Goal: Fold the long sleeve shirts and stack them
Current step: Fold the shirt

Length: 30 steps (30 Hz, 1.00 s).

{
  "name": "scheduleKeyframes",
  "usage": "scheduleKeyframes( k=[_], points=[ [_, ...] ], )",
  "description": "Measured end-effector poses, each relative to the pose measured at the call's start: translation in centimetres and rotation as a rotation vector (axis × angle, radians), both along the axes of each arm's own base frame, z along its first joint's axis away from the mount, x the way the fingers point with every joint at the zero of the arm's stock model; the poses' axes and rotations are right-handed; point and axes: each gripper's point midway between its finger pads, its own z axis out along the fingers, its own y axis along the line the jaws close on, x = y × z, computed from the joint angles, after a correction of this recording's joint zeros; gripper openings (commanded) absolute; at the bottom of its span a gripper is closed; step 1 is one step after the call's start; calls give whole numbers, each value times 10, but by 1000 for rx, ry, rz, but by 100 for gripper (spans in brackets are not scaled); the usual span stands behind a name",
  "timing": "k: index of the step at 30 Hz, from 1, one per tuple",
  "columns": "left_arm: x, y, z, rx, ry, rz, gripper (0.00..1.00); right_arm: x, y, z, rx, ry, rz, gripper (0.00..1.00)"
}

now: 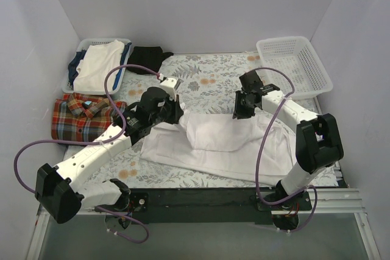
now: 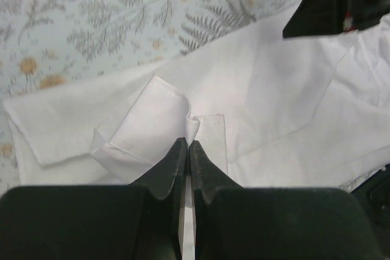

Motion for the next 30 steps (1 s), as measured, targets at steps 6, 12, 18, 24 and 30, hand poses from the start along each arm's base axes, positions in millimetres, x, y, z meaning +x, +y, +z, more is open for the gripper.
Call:
scheduleKeyframes(
  k=[6, 12, 18, 24, 30],
  points=[
    [-24, 24, -49, 59, 157, 78, 0, 12, 11, 0, 22, 5, 42, 42],
    [-23, 27, -49, 51, 170, 113, 0, 5, 13, -16, 17, 62, 83, 50],
    [-22, 26, -47, 47, 165, 116, 0, 22, 24, -21, 8, 69, 106, 51],
    [-20, 25, -42, 41, 154, 114, 0, 37, 32, -40, -37, 98, 111, 50],
    [-20, 25, -43, 46, 153, 111, 0, 34, 27, -53, -128, 137, 107, 23]
  ],
)
